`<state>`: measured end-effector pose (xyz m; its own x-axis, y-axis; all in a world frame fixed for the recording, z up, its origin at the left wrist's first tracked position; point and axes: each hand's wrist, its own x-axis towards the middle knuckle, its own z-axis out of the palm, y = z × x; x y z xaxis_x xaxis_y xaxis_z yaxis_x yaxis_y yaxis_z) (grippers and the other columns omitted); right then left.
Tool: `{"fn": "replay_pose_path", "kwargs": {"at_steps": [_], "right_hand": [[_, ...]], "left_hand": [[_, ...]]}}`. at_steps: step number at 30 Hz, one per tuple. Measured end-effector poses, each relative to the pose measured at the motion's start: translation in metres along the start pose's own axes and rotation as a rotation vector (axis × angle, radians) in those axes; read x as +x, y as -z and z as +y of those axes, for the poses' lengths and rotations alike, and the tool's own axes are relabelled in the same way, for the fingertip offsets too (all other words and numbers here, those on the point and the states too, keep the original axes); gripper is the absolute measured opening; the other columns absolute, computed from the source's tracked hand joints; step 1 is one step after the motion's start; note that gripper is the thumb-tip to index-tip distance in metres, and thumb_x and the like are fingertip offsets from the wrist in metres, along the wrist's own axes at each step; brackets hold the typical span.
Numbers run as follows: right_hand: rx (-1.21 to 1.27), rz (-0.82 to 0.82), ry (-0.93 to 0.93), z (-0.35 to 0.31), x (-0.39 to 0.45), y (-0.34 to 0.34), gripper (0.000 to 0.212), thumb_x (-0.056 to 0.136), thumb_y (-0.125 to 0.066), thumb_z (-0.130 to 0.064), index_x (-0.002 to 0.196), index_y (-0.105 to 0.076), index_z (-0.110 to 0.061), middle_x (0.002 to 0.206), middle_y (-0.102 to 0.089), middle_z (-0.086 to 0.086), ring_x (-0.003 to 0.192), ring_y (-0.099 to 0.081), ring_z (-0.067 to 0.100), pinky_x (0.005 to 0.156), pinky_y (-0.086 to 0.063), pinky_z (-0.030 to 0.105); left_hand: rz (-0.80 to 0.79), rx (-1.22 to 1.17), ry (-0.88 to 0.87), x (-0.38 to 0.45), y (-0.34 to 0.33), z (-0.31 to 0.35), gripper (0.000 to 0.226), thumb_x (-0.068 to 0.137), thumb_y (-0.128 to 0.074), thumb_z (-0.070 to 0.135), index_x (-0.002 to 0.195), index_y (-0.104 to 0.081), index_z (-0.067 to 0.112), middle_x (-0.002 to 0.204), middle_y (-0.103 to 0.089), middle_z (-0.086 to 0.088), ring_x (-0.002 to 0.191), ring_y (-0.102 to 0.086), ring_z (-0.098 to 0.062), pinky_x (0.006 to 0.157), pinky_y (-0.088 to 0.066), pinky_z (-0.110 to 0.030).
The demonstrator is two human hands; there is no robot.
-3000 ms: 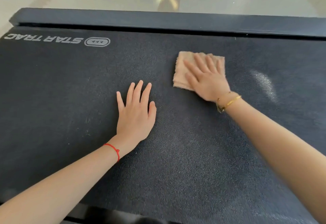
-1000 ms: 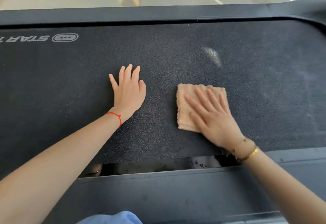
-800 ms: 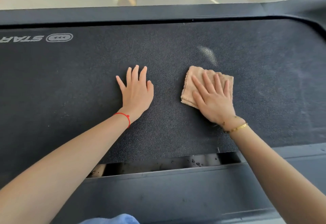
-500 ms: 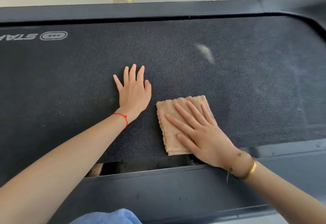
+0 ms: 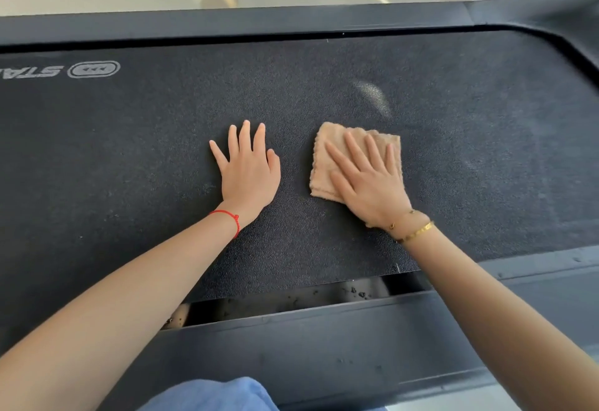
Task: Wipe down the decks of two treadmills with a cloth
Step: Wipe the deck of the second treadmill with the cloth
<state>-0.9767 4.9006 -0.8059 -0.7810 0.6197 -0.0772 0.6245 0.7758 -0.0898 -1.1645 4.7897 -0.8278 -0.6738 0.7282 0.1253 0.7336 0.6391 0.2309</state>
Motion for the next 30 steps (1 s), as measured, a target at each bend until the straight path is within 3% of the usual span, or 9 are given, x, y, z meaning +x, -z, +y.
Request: {"fn": "replay_pose_path", "kwargs": {"at_steps": [7, 12, 15, 17, 25, 30], "right_hand": [[0.021, -0.02, 0.131, -0.002, -0.072, -0.004, 0.054, 0.102, -0.011, -0.056, 0.155, -0.008, -0.046, 0.166, -0.003, -0.011, 0.154, 0.003, 0.024, 0.123, 0.002, 0.05], [0.074, -0.019, -0.12, 0.037, -0.077, 0.002, 0.055, 0.1, -0.006, -0.062, 0.154, -0.007, -0.049, 0.166, 0.001, -0.014, 0.153, 0.007, 0.021, 0.122, 0.009, 0.044], [0.118, -0.012, -0.345, 0.056, -0.042, 0.01, 0.056, 0.1, -0.013, -0.057, 0.155, -0.007, -0.047, 0.167, 0.001, -0.008, 0.153, 0.008, 0.025, 0.121, 0.009, 0.048], [0.101, -0.013, -0.38, 0.055, -0.024, 0.011, 0.054, 0.103, -0.016, -0.053, 0.155, -0.007, -0.046, 0.167, 0.001, -0.007, 0.153, 0.009, 0.027, 0.12, 0.009, 0.051], [0.026, -0.003, 0.044, 0.034, -0.043, -0.001, 0.053, 0.102, -0.01, -0.057, 0.154, -0.003, -0.05, 0.166, 0.002, -0.014, 0.153, 0.01, 0.023, 0.122, 0.007, 0.049], [0.073, 0.028, 0.081, 0.077, -0.028, 0.002, 0.053, 0.102, -0.013, -0.058, 0.154, -0.007, -0.05, 0.165, 0.001, -0.015, 0.153, 0.008, 0.019, 0.122, 0.01, 0.043]], "left_hand": [[-0.026, 0.019, -0.017, -0.001, 0.006, 0.0, 0.056, 0.104, -0.028, 0.034, 0.157, -0.02, 0.019, 0.165, -0.016, -0.01, 0.153, -0.007, -0.031, 0.118, -0.004, -0.065], [-0.068, 0.004, -0.097, 0.001, 0.014, 0.003, 0.055, 0.104, -0.031, 0.03, 0.157, -0.021, 0.019, 0.165, -0.016, -0.009, 0.153, -0.007, -0.03, 0.118, -0.005, -0.065], [-0.087, -0.016, -0.137, 0.003, 0.021, 0.011, 0.054, 0.104, -0.031, 0.03, 0.157, -0.021, 0.019, 0.165, -0.016, -0.009, 0.153, -0.007, -0.029, 0.118, -0.005, -0.065], [-0.092, -0.033, -0.157, 0.006, 0.023, 0.02, 0.054, 0.105, -0.03, 0.03, 0.157, -0.02, 0.019, 0.165, -0.014, -0.009, 0.153, -0.005, -0.029, 0.119, -0.004, -0.064], [-0.075, -0.064, -0.136, 0.028, 0.011, 0.054, 0.054, 0.105, -0.029, 0.03, 0.157, -0.018, 0.018, 0.165, -0.013, -0.009, 0.153, -0.004, -0.029, 0.119, -0.004, -0.064], [-0.079, -0.02, -0.13, 0.035, -0.005, 0.066, 0.055, 0.105, -0.03, 0.031, 0.157, -0.018, 0.019, 0.165, -0.013, -0.008, 0.153, -0.005, -0.028, 0.119, -0.004, -0.064]]}}
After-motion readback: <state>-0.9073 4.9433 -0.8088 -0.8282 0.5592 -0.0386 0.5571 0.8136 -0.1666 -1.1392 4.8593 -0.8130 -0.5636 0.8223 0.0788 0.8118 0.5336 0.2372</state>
